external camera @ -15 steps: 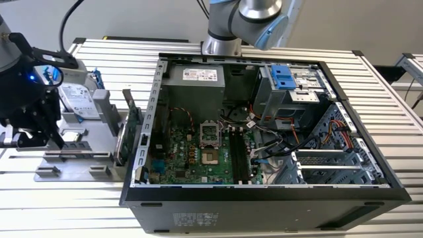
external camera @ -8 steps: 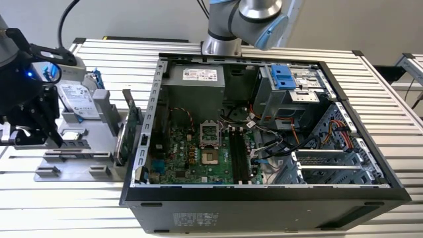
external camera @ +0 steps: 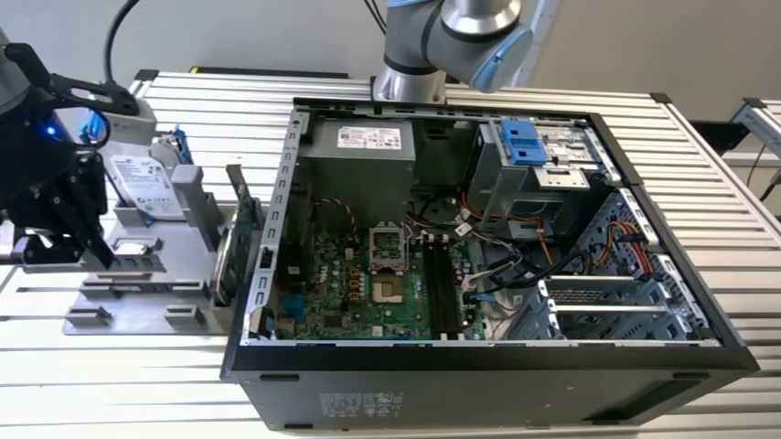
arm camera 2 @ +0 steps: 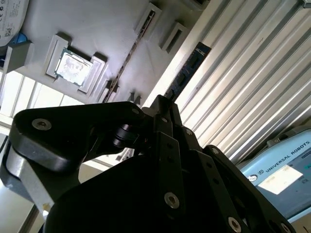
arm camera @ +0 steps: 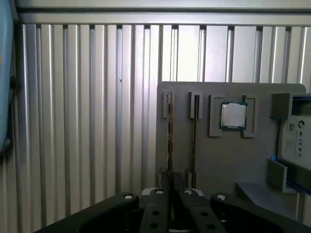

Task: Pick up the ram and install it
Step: 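Pick up the ram and move it above insertion slot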

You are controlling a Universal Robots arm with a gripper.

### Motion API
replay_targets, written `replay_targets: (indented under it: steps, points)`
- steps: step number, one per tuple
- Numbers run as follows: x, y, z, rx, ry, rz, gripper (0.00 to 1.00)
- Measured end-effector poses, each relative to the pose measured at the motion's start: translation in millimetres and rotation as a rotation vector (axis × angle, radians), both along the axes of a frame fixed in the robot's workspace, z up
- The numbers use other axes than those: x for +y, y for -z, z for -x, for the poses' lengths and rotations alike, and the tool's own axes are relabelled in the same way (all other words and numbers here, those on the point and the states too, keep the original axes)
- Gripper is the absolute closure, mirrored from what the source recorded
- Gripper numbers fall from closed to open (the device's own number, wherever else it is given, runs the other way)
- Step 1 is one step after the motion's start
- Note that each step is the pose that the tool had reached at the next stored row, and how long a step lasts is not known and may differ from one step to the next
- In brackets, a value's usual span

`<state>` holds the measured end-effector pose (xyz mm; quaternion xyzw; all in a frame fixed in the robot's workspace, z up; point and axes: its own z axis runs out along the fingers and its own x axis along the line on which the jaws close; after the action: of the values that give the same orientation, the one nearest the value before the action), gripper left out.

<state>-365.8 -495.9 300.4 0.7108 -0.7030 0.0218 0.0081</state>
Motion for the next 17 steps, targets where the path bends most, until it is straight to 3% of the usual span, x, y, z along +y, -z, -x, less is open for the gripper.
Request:
replay_targets:
  steps: [17]
  points:
    - [0.0,-10.5,0.0,-0.0001,0.0,0.0,1.0]
